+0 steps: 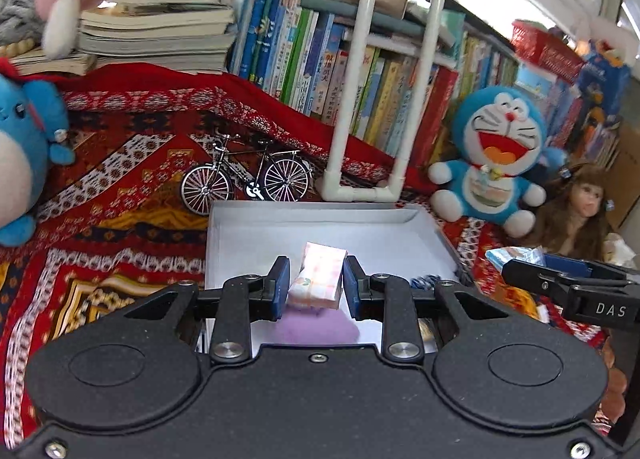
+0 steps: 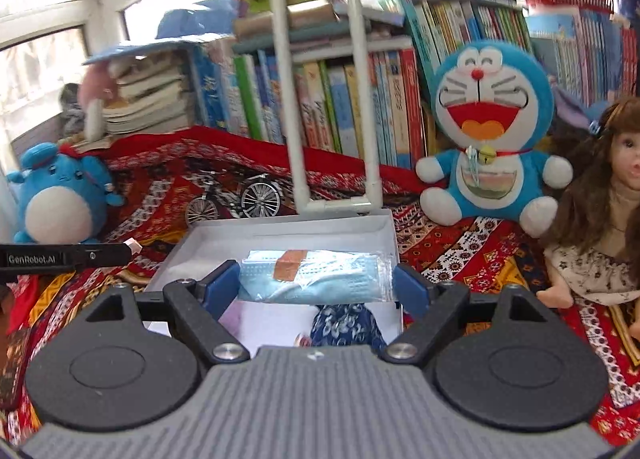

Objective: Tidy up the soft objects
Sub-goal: 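Carry the tissue packet and mask packet over the white tray with both grippers, then open both grippers to drop the tissue and mask packets into the tray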

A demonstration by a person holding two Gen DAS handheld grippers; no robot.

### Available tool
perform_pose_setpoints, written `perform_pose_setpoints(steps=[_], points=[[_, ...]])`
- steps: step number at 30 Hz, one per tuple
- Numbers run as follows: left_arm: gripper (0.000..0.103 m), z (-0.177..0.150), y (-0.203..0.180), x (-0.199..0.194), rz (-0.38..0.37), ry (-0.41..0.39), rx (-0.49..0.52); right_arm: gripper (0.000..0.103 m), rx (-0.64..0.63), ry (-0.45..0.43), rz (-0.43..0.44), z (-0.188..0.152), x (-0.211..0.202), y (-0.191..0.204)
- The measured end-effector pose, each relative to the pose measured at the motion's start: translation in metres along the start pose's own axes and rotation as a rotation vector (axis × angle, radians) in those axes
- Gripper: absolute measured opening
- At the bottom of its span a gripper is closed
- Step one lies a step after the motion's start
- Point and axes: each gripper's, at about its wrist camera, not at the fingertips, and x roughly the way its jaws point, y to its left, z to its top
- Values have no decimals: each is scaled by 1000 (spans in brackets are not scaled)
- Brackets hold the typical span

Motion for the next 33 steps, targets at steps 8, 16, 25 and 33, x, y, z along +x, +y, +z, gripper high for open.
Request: perform_pose_setpoints(steps=[8, 16, 25, 33], points=[[27, 14, 4, 74, 50, 70, -9, 84, 22, 92, -24, 16, 69, -19], [27, 14, 15, 119, 61, 121, -9, 84, 6, 178, -21, 18, 122, -16], [27, 8, 21, 142, 86, 170, 10, 84, -41, 258, -12, 13, 153, -5], [27, 4, 20, 147, 102, 175, 20, 85, -68, 275, -30, 11, 160, -4]])
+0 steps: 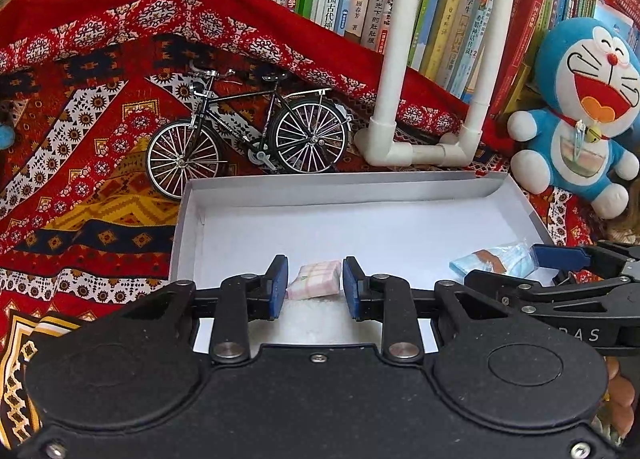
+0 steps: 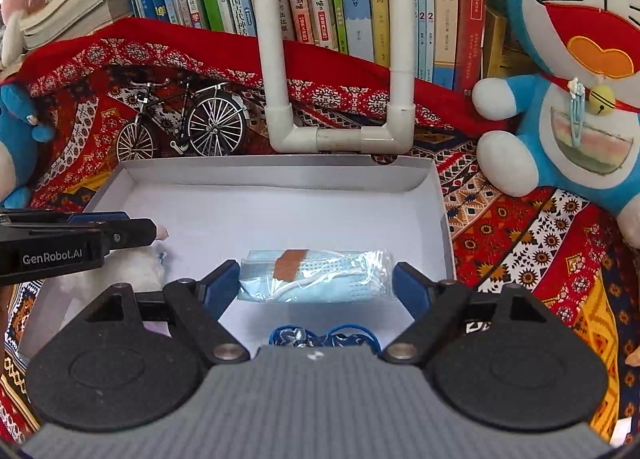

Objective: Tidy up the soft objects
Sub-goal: 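Open both grippers to drop the tissue and mask packets into the tray, then move both grippers back toward the remaining clutter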

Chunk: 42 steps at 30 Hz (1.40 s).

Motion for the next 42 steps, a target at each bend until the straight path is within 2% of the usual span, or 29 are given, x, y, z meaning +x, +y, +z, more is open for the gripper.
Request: perform_pose_setpoints(steps=[11, 18, 30, 38, 42], points=[[32, -1, -5, -3, 7, -3, 33, 87, -12, 9, -1, 0, 3, 3], [43, 0, -11, -25, 9, -45, 50, 91, -4, -35, 0, 0, -15, 5], [47, -14, -22, -104, -17, -139, 50, 91, -51, -144, 3, -12, -90, 25], [49, -53, -22, -172, -40, -216, 44, 91, -96, -252, 15, -50, -153, 32], [56, -75, -21, -201, -43, -245, 58, 93, -120, -300, 21, -73, -178, 32]])
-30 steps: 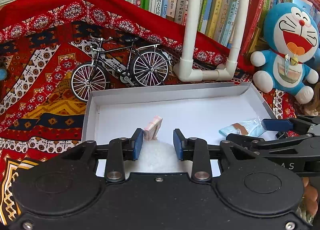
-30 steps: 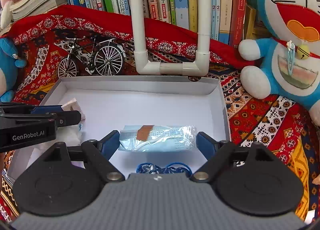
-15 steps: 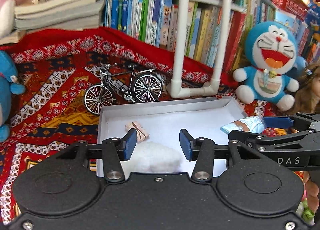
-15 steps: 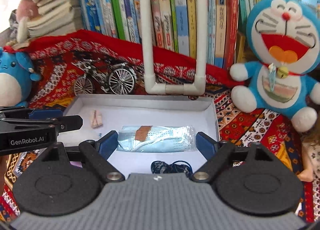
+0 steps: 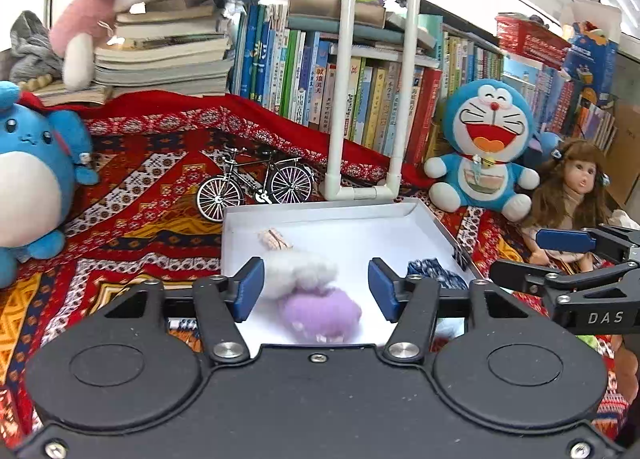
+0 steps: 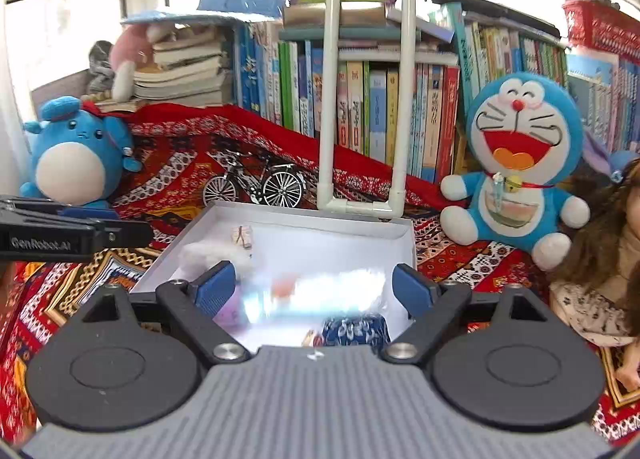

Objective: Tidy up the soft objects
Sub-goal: 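Move both grippers back toward the remaining clutter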

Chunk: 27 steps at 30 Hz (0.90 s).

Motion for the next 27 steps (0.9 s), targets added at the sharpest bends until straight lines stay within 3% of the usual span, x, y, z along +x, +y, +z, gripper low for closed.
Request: perform_pose_setpoints(steps=[10, 12, 15, 27], points=[[58, -45, 5, -57, -42, -56, 9, 95, -14, -58, 19, -36, -41, 6], [68, -56, 4, -66, -38, -69, 18, 97, -24, -62, 22, -45, -45, 8], [71, -74, 4, -76, -35, -80, 33, 97, -52, -64, 28, -57, -50, 14], [74, -136, 16, -100, -20, -52, -21, 99, -190, -43, 46, -99, -58, 38]])
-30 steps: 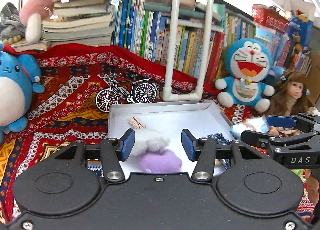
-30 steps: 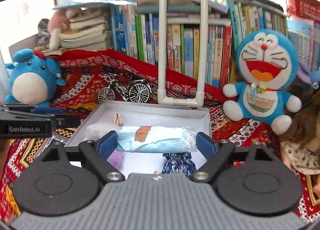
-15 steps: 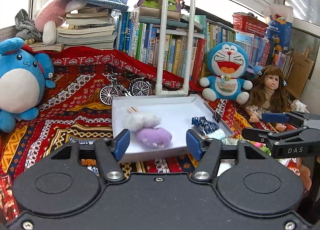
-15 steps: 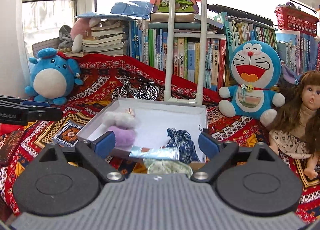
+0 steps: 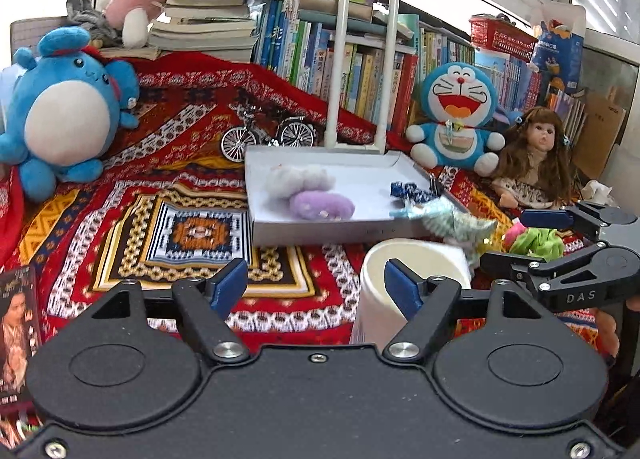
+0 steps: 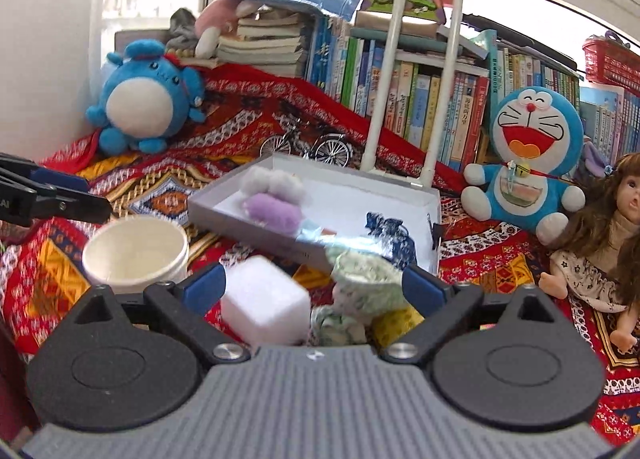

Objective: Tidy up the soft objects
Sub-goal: 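Move both grippers back toward the remaining clutter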

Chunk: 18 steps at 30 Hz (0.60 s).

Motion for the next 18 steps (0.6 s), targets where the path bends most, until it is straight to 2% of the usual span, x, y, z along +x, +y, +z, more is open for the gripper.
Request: perform_pose_setpoints(steps=[6, 18], points=[[75, -19, 1, -12, -2, -18, -28, 99, -40, 15, 4, -11, 2, 8], [77, -26, -11, -25, -26, -35, 27, 99, -86, 26, -2, -17, 3, 15]])
